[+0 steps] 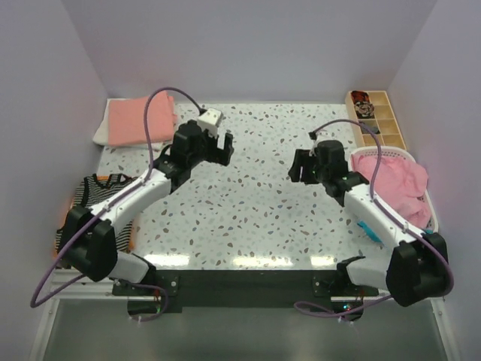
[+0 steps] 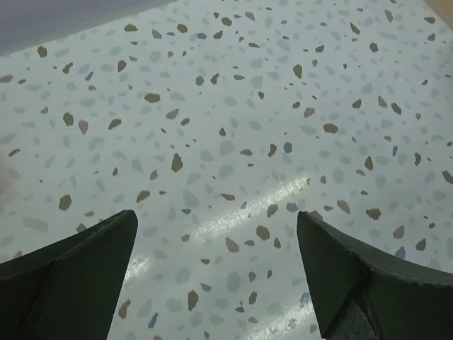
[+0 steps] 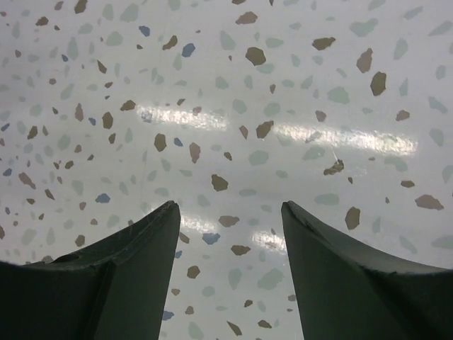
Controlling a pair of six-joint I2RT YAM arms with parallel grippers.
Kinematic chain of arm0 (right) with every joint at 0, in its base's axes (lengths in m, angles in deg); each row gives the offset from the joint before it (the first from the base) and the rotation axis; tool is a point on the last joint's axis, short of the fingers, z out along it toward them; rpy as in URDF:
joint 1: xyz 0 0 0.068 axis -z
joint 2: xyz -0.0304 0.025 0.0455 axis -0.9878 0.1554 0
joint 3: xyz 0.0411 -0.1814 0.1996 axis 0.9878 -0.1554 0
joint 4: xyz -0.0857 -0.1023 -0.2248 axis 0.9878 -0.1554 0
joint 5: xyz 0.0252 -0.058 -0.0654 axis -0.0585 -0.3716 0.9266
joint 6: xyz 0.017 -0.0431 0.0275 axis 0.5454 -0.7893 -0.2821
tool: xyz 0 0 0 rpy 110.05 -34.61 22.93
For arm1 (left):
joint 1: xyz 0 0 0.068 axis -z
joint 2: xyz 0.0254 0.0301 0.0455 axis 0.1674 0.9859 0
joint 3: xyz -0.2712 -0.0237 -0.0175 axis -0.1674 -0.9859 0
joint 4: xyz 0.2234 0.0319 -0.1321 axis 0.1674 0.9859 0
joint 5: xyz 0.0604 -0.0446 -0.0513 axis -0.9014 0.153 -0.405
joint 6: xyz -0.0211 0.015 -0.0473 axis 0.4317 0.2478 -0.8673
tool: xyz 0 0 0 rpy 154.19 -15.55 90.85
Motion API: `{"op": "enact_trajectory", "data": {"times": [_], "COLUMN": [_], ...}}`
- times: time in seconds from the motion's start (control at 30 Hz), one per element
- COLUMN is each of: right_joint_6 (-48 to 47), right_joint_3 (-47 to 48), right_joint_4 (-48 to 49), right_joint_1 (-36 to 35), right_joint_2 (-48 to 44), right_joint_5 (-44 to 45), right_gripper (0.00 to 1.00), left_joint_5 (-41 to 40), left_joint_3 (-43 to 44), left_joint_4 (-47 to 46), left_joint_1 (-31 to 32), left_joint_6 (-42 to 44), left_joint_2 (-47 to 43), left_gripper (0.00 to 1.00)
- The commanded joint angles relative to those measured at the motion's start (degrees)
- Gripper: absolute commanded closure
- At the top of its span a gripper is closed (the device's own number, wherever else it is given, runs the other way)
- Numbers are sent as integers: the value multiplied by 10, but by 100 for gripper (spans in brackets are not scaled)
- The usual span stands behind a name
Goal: Fold and stack the t-shirts
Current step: Put the neatly folded tshirt into the corner of the board with the left arm
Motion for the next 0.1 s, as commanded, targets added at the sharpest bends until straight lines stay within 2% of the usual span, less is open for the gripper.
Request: {"op": "enact_trajectory", "data": {"times": [0.0,0.07], "right_joint_6": [-8,-8], "right_joint_3": [-54,-84], "right_joint_4": [31,52], "right_joint_1": [-1,0], "right_joint_2": [-61,-91], "right_joint_5": [74,104], "right_gripper": [36,35], "left_joint_5": [-33,-62], "left_joint_3": [-96,-126], "left_joint_4": [-72,-77], "left_joint_1": [13,22], "left_joint_6": [-45,-52], "left_joint_2": [-90,-101], "left_gripper": [0,0]}}
